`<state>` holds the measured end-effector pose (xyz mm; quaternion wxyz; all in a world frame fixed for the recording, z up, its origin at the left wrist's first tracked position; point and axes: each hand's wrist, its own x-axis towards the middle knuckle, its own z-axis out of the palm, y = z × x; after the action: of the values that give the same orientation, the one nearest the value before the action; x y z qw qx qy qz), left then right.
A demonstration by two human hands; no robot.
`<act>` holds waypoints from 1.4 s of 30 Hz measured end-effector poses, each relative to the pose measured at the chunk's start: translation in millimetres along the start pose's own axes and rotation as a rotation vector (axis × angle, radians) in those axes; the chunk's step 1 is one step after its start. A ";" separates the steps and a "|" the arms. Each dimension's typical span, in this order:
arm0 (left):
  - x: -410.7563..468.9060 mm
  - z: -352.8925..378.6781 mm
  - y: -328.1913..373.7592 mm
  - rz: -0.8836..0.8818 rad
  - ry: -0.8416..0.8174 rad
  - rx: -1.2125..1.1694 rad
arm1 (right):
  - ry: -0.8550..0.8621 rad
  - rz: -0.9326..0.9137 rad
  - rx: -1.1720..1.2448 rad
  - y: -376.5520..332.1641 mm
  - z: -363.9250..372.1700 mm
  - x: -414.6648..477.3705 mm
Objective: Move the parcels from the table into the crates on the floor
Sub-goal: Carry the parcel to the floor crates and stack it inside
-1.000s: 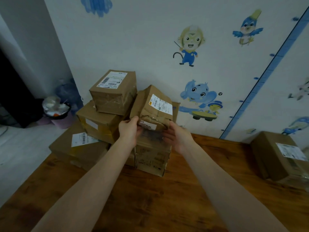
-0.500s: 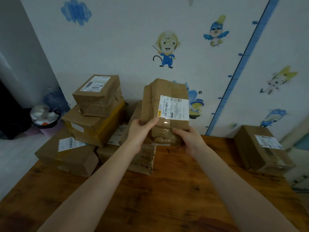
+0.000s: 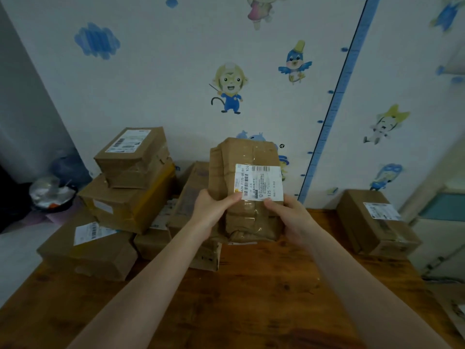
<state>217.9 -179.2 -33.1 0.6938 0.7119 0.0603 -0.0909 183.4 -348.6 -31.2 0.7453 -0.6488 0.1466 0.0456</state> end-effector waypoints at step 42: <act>7.0 7.0 4.8 0.459 0.016 0.448 | 0.092 -0.251 -0.121 -18.1 -4.4 -3.7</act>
<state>225.4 -186.6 -30.1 0.5215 0.8427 -0.1179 0.0626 183.9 -355.3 -13.4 0.6971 -0.7073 0.0953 -0.0693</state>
